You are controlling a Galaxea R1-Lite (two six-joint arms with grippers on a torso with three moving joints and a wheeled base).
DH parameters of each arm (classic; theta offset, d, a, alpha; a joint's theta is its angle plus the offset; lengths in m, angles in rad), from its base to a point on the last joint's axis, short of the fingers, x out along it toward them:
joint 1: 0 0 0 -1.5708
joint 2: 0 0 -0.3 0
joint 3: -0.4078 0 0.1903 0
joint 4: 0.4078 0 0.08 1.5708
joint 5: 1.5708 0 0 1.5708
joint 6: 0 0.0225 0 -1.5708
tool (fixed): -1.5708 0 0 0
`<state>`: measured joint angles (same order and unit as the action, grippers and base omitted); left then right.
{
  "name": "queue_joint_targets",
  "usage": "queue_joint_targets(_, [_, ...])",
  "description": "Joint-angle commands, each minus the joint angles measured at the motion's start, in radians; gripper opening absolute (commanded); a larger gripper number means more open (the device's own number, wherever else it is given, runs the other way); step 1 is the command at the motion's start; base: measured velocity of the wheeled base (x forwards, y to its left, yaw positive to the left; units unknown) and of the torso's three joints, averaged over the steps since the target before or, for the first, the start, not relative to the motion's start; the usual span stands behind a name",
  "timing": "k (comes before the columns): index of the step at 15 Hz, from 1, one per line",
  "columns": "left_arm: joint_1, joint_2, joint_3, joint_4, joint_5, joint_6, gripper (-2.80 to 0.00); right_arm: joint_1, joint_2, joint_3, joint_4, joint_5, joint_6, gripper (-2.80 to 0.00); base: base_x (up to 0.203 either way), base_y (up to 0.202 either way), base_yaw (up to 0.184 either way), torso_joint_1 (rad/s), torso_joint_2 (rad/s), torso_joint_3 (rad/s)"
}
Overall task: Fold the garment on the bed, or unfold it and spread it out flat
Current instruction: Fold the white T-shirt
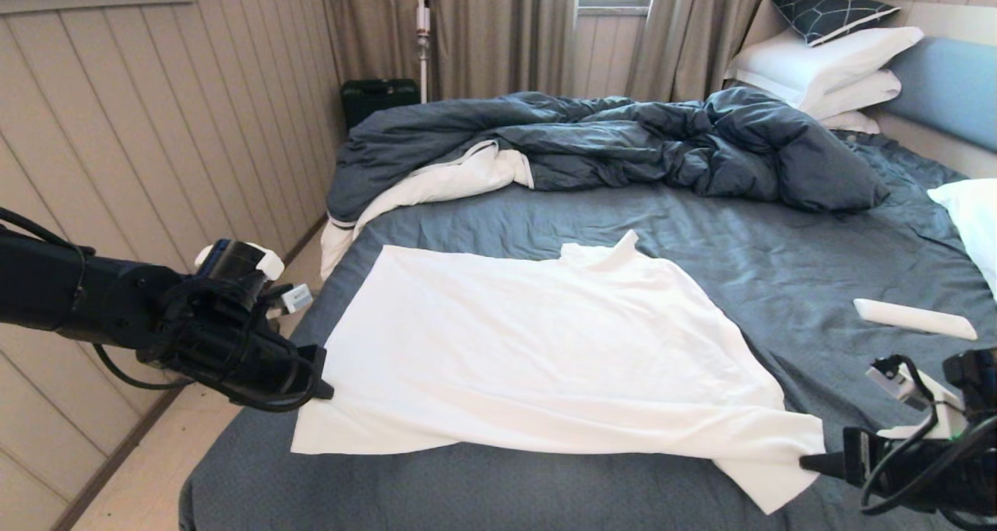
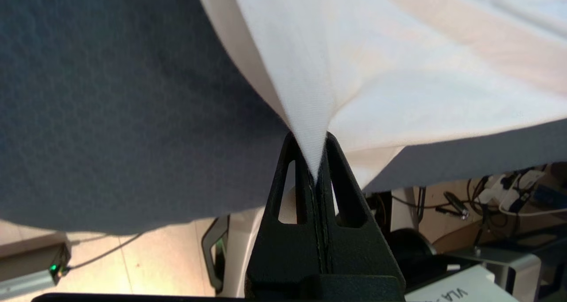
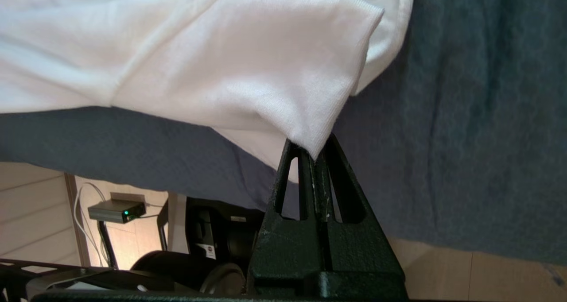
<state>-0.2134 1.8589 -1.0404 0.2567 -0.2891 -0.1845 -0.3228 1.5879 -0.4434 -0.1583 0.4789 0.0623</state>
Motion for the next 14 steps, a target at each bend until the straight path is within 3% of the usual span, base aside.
queue_joint_targets(1, [0.0,-0.013,0.002,0.016,-0.001,0.004,-2.8,-0.004,-0.007,0.026,-0.001,0.003,-0.005,-2.8,0.0,0.0,0.0,0.0,0.0,0.0])
queue_joint_targets(7, [-0.001,-0.049,0.016,0.116,-0.002,0.063,-2.8,-0.004,-0.045,0.083,0.017,0.003,-0.023,-2.8,0.0,0.0,0.0,0.0,0.0,0.0])
queue_joint_targets(12, [-0.007,0.014,-0.007,0.097,-0.021,0.069,-2.8,0.002,0.009,0.07,0.004,0.003,-0.029,-2.8,0.0,0.0,0.0,0.0,0.0,0.0])
queue_joint_targets(14, [-0.007,0.063,-0.006,0.039,-0.025,0.069,-2.8,-0.001,0.037,0.044,0.003,0.003,-0.029,-2.8,0.0,0.0,0.0,0.0,0.0,0.0])
